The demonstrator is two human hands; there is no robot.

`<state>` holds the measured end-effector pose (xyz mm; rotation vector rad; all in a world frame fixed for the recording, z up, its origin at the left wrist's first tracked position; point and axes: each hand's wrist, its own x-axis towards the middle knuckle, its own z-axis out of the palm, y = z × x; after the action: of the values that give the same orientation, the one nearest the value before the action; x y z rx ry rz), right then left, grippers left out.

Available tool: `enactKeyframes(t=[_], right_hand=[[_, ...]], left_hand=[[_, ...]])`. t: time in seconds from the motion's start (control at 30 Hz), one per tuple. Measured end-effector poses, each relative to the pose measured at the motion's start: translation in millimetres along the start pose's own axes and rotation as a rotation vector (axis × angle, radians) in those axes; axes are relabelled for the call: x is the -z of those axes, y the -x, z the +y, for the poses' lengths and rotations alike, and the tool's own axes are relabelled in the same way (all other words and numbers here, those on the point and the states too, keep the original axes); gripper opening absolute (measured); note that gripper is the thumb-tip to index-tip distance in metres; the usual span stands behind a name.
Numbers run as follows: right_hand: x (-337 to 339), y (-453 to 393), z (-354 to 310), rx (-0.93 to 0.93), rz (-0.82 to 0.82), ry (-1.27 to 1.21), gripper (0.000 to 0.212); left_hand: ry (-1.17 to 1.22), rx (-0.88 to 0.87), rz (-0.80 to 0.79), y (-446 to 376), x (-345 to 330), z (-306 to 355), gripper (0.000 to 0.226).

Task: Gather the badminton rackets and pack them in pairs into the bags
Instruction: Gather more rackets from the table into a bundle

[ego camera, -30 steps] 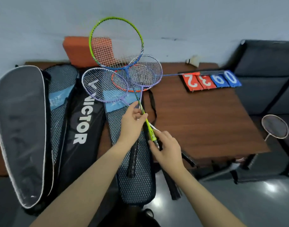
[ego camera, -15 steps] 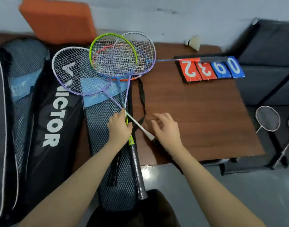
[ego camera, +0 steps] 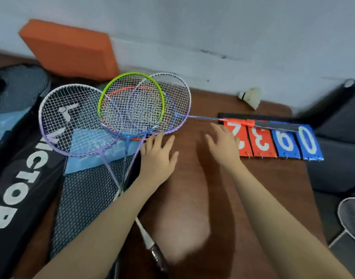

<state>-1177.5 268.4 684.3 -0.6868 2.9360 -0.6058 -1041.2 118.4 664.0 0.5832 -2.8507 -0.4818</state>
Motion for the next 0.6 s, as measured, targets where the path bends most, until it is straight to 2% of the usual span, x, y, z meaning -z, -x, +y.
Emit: enactKeyframes(t=[0.07, 0.17, 0.27, 0.43, 0.5, 0.6], right_hand=[[-3.9, -31.4, 13.8, 0.027, -0.033, 0.049, 0.049], [-8.8, -64.6, 30.6, 0.082, -0.089, 0.176, 0.05], [-13.7, -80.7, 42.4, 0.182, -0.076, 0.297, 0.038], [-17.8, -84.7, 55.5, 0.373, 0.147, 0.231, 0.013], [-10.6, -82.3, 54.5, 0.482, 0.166, 0.231, 0.016], [4.1, -73.6, 48.0, 0.618, 0.069, 0.211, 0.026]], left_hand=[[-0.057, -0.007, 0.024, -26.3, -13.1, 7.2, 0.046], [-0.073, -0.011, 0.081, -55.7, -23.6, 3.1, 0.058], [-0.063, -0.005, 0.181, -71.1, -27.3, -8.8, 0.042], [0.014, 0.034, 0.268, -73.6, -26.9, -12.3, 0.018], [0.056, 0.073, 0.291, -76.2, -22.1, -12.4, 0.015], [0.118, 0.1, 0.28, -78.9, -16.4, -10.3, 0.014]])
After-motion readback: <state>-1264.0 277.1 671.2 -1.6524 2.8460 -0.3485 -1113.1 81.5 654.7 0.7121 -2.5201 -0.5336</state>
